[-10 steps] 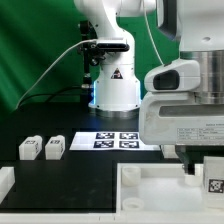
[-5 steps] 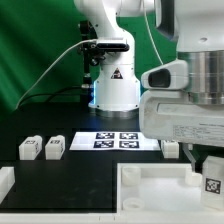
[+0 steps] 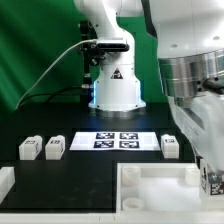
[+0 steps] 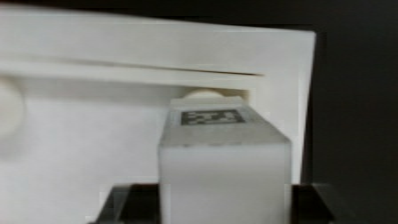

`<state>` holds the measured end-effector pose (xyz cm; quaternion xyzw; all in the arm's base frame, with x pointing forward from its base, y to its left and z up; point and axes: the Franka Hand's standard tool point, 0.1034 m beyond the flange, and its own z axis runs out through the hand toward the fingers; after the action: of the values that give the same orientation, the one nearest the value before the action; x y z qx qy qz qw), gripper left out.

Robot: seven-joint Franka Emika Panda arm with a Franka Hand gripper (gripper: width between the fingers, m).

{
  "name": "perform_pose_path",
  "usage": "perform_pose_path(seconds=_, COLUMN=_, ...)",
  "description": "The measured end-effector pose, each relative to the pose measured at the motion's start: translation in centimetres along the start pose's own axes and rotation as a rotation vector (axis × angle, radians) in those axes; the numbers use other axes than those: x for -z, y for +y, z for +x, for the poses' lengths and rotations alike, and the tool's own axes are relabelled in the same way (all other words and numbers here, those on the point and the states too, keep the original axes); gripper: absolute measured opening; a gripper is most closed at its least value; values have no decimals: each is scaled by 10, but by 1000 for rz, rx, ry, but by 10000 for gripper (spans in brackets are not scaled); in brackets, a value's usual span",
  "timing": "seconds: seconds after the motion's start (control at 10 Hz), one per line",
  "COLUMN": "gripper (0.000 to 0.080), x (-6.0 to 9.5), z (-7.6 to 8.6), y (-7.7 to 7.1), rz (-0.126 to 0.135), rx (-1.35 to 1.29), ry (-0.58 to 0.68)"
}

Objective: Assemble one leg

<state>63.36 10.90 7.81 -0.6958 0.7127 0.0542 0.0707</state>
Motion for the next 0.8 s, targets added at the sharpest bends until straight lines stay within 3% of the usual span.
perform_pose_path(seconds=0.2, gripper=295, x=0, z=-1, y=0, rz=0, rx=30, ry=2)
perform_pose_path(seconds=0.3, gripper=361, x=-3, z=-2, y=1, rz=1, rx=123, ry=7)
perform_pose_path(seconds=0.4, gripper=521, x=-9, z=-6, y=6, rz=3, rx=263, ry=16)
perform_pose_path(seconds=0.5, gripper=521, x=-12, z=-10, y=10, rz=-7, rx=382, ry=17)
perform_pose_path(seconds=0.6, gripper=628, x=-13, z=-14, y=11, rz=-12, rx=533, ry=20)
perform_pose_path(seconds=0.8, gripper=646, x=-13, z=-12, y=11, rz=-15, rx=751, ry=21)
